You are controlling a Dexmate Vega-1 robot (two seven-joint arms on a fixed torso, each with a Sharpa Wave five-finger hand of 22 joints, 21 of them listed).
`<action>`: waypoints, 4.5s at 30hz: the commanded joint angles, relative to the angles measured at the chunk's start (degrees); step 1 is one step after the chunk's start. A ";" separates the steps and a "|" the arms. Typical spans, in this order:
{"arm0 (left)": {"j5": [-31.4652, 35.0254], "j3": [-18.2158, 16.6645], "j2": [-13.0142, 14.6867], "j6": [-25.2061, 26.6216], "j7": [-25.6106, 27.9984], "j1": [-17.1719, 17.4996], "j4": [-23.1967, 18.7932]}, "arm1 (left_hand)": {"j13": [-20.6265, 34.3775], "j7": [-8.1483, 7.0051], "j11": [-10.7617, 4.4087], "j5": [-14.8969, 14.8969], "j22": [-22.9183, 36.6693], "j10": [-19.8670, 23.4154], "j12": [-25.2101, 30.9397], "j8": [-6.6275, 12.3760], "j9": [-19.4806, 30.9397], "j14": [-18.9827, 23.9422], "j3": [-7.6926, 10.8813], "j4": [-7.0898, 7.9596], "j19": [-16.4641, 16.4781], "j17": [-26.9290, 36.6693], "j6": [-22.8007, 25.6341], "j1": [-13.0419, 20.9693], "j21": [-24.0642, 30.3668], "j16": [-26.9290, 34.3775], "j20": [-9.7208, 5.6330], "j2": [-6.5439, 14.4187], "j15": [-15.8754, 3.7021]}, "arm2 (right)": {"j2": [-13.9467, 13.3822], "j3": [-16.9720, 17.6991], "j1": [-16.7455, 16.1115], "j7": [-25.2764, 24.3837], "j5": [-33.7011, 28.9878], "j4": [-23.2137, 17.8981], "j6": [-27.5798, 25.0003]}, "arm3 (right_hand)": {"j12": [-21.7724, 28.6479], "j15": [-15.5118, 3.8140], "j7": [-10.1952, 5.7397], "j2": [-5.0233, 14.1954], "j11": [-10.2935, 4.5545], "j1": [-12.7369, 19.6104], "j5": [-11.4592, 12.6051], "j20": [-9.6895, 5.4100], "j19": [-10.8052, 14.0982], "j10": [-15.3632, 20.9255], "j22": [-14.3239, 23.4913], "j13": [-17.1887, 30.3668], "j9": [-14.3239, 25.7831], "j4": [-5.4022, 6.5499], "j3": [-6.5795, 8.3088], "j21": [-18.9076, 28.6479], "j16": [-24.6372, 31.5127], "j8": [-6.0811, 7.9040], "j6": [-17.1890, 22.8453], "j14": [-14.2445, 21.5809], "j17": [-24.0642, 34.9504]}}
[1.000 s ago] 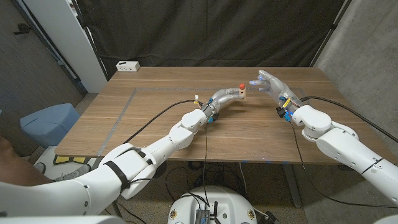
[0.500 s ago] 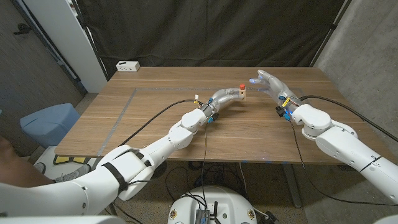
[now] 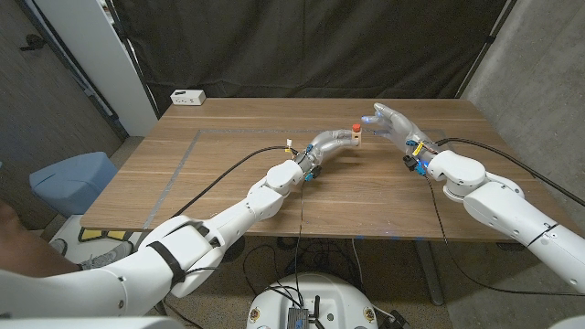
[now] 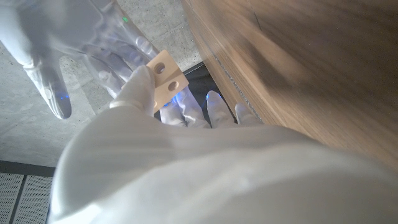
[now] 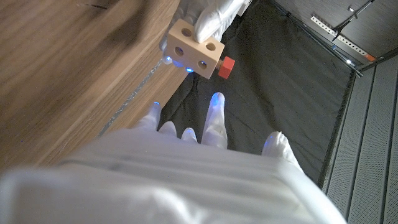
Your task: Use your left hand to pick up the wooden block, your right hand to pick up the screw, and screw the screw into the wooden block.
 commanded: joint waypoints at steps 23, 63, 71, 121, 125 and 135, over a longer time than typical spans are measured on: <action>0.52 0.28 0.98 1.33 1.17 1.08 -2.75 | 0.17 0.12 0.03 0.32 0.33 0.13 0.31 0.33 0.20 0.43 0.92 0.57 0.22 0.26 2.95 -0.04 0.41 -0.09 0.30 0.64 -2.41 | -0.65 -1.93 2.19 4.74 1.99 2.07 -0.01 | 0.62 0.13 1.01 0.16 -0.01 -1.77 0.70 -0.11 -1.07 -0.65 0.18 0.02 -0.20 1.30 -0.44 0.30 -0.03 1.23 2.59 -4.40 0.46; 0.28 0.33 0.74 1.02 0.55 0.90 -2.05 | 0.08 0.07 0.22 0.36 0.33 0.23 0.31 0.23 0.32 0.37 1.06 0.66 0.26 0.26 2.67 -0.17 0.43 -0.11 0.33 0.80 -2.32 | -1.61 -0.14 -0.62 1.74 2.70 -0.34 -0.43 | 1.66 0.05 1.91 0.47 -0.60 -1.46 1.33 -0.58 -0.01 2.37 0.15 -0.02 -0.12 1.55 -0.33 0.92 0.66 2.68 7.75 -3.09 0.19; 0.42 0.43 0.91 1.35 0.76 1.21 -2.69 | 0.09 0.08 0.25 0.36 0.33 0.17 0.30 0.26 0.34 0.36 1.05 0.65 0.30 0.25 2.76 -0.21 0.44 -0.11 0.30 0.73 -2.28 | -1.96 0.61 -1.90 0.52 2.68 -1.36 -0.48 | 1.91 -0.12 2.30 0.53 -0.79 -1.29 1.51 -0.81 0.77 3.95 0.16 -0.02 -0.02 1.61 -0.30 1.15 0.89 3.31 10.35 -2.38 0.07; 0.40 0.50 0.91 1.81 0.90 1.22 -2.65 | 0.10 0.23 0.26 0.34 0.33 0.25 0.37 0.22 0.41 0.45 1.16 0.60 0.34 0.23 2.77 -0.27 0.43 -0.06 0.42 0.79 -2.23 | -2.01 2.24 -3.96 0.53 3.99 -1.50 1.25 | 2.22 -0.55 2.66 0.92 -0.23 -0.13 1.86 -1.15 2.71 9.19 0.14 -0.03 0.19 1.18 0.27 1.23 1.28 4.06 15.68 0.08 -0.26; 0.46 0.52 0.95 1.93 0.91 1.15 -2.71 | 0.11 0.24 0.17 0.33 0.33 0.31 0.40 0.26 0.40 0.46 1.12 0.63 0.32 0.23 2.88 -0.34 0.42 -0.06 0.29 0.75 -2.31 | -2.07 2.30 -3.94 0.30 3.58 -1.45 1.31 | 1.76 -0.50 2.18 0.78 0.94 -0.02 1.85 -1.42 3.02 8.70 0.13 0.04 0.75 1.08 0.28 1.22 1.23 3.31 13.21 0.19 -0.25; 0.43 0.55 0.90 1.79 0.49 0.81 -2.40 | 0.13 0.30 0.20 0.32 0.33 0.27 0.41 0.18 0.40 0.36 1.13 0.62 0.31 0.27 2.75 -0.27 0.42 -0.05 0.43 0.87 -2.26 | -1.53 2.07 -3.37 0.11 2.95 -0.81 1.66 | 1.09 0.04 1.25 0.41 1.39 0.01 1.80 -1.33 3.10 7.50 0.14 0.18 1.80 0.95 0.16 1.05 0.94 2.20 8.47 -0.24 -0.15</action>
